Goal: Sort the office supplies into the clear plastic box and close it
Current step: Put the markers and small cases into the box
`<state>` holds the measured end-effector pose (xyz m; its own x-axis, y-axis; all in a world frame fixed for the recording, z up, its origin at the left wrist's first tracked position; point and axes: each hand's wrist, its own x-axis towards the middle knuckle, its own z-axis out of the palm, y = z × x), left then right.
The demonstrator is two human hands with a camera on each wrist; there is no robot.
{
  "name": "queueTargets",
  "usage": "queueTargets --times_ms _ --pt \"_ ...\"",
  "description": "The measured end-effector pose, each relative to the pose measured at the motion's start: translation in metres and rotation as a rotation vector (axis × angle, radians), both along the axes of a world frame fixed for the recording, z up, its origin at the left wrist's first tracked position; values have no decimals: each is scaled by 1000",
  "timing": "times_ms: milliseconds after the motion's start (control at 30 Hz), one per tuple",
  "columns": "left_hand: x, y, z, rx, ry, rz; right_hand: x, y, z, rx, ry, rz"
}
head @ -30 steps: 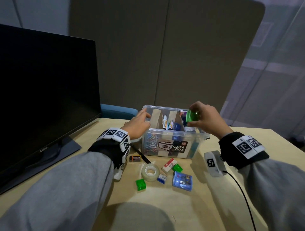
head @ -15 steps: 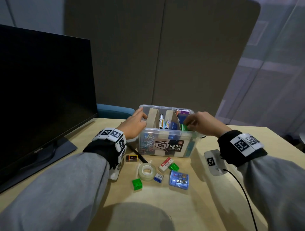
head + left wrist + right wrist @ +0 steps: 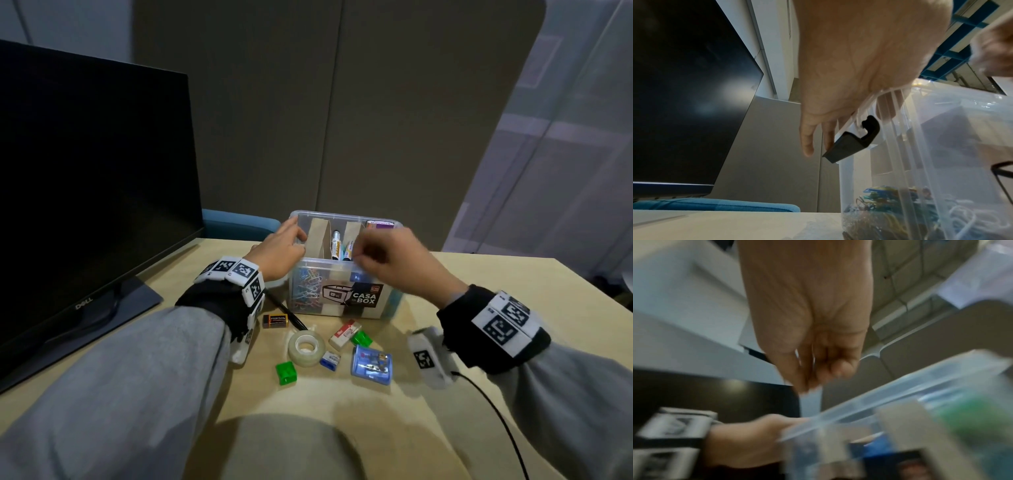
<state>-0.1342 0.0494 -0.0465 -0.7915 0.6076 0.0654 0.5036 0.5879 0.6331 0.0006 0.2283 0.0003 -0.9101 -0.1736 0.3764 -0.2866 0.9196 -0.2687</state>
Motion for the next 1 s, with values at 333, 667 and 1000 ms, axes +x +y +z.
queueTargets --times_ms 333,667,1000 --pt "-3 1 -2 13 10 -2 14 -47 -44 603 -964 -160" --pt "-1 0 -1 3 10 5 12 -25 -6 297 -783 15" --pt "2 1 2 8 1 11 -27 48 38 186 -341 -189"
